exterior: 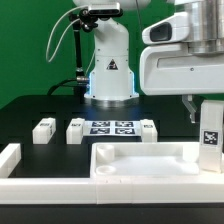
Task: Assemble desk
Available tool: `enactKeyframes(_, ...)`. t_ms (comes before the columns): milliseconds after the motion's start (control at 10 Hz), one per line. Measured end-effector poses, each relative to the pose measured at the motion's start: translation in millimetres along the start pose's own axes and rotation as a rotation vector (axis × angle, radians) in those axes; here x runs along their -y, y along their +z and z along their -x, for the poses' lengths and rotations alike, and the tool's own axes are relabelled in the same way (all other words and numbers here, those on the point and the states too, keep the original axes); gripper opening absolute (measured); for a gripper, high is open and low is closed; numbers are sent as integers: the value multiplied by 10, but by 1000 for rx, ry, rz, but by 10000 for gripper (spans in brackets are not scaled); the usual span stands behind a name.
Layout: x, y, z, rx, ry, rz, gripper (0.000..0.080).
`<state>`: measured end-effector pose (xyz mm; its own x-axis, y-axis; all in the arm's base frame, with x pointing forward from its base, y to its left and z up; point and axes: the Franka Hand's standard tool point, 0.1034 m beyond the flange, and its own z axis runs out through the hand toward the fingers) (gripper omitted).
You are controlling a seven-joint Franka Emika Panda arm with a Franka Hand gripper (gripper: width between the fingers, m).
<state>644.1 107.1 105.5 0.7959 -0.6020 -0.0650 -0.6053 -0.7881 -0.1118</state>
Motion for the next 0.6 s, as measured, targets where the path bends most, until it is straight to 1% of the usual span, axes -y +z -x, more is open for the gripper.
enactKeyframes(100,3,13,13,7,178,-4,295)
enactKeyframes(300,-19,13,-15,24,455,-37,295)
enactKeyframes(500,-7,24,2,27,557,-36,295)
enactKeyframes(600,-8,30,4,26,524,-35,405)
